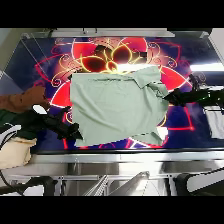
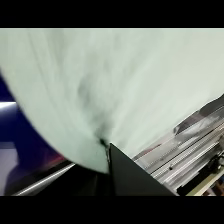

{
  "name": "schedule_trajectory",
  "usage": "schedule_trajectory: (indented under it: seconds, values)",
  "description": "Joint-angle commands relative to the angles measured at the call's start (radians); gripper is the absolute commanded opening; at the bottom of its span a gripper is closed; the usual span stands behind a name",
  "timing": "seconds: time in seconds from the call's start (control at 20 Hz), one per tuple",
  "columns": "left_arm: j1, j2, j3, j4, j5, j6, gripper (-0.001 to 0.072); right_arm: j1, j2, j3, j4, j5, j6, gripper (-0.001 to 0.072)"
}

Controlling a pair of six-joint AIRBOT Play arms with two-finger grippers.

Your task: Fold the shirts.

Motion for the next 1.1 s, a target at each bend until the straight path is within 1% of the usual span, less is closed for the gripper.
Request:
schedule_trajectory:
  seconds: [0.0, 0.05, 0.1, 0.2, 0.4, 0.5, 0.55, 0.65, 0.75, 0.85, 0.95, 1.05]
  values:
    - [0.043, 0.027, 0.034, -0.015, -0.045, 0.006, 0.0015, -0.018, 0.000, 0.002, 0.000, 0.024, -0.001, 0.0223]
    - [0.068, 0.045, 0.041, -0.016, -0.046, 0.006, 0.0014, -0.025, 0.000, 0.002, 0.000, 0.027, -0.003, 0.0218]
    - [0.084, 0.058, 0.047, -0.018, -0.046, 0.006, 0.0015, -0.031, 0.000, 0.002, -0.001, 0.030, -0.005, 0.0087]
    - [0.106, 0.072, 0.062, -0.024, -0.046, 0.006, 0.0021, -0.032, 0.000, 0.002, 0.000, 0.032, -0.008, 0.0022]
    - [0.105, 0.072, 0.121, -0.026, -0.063, 0.006, 0.0021, -0.014, 0.003, 0.002, 0.005, 0.051, -0.011, 0.0019]
    - [0.116, 0.073, 0.191, -0.029, -0.125, 0.007, 0.0021, -0.028, 0.027, 0.015, 0.016, 0.113, -0.015, 0.0019]
    - [0.121, 0.076, 0.238, -0.058, -0.171, 0.017, 0.0021, -0.046, 0.056, 0.031, 0.027, 0.167, -0.016, 0.0019]
    - [0.154, 0.112, 0.345, -0.184, -0.253, 0.049, 0.0021, -0.089, 0.158, 0.069, 0.044, 0.264, -0.020, 0.0018]
    - [0.200, 0.189, 0.471, -0.347, -0.298, 0.083, 0.0020, -0.145, 0.315, 0.107, 0.101, 0.294, -0.029, 0.0018]
    - [0.269, 0.286, 0.616, -0.534, -0.342, 0.126, 0.0020, -0.214, 0.505, 0.154, 0.219, 0.283, -0.049, 0.0019]
    - [0.359, 0.390, 0.771, -0.751, -0.348, 0.173, 0.0021, -0.293, 0.706, 0.209, 0.367, 0.251, -0.071, 0.0019]
    - [0.485, 0.488, 0.916, -0.955, -0.343, 0.209, 0.0021, -0.374, 0.899, 0.260, 0.502, 0.177, -0.093, 0.0020]
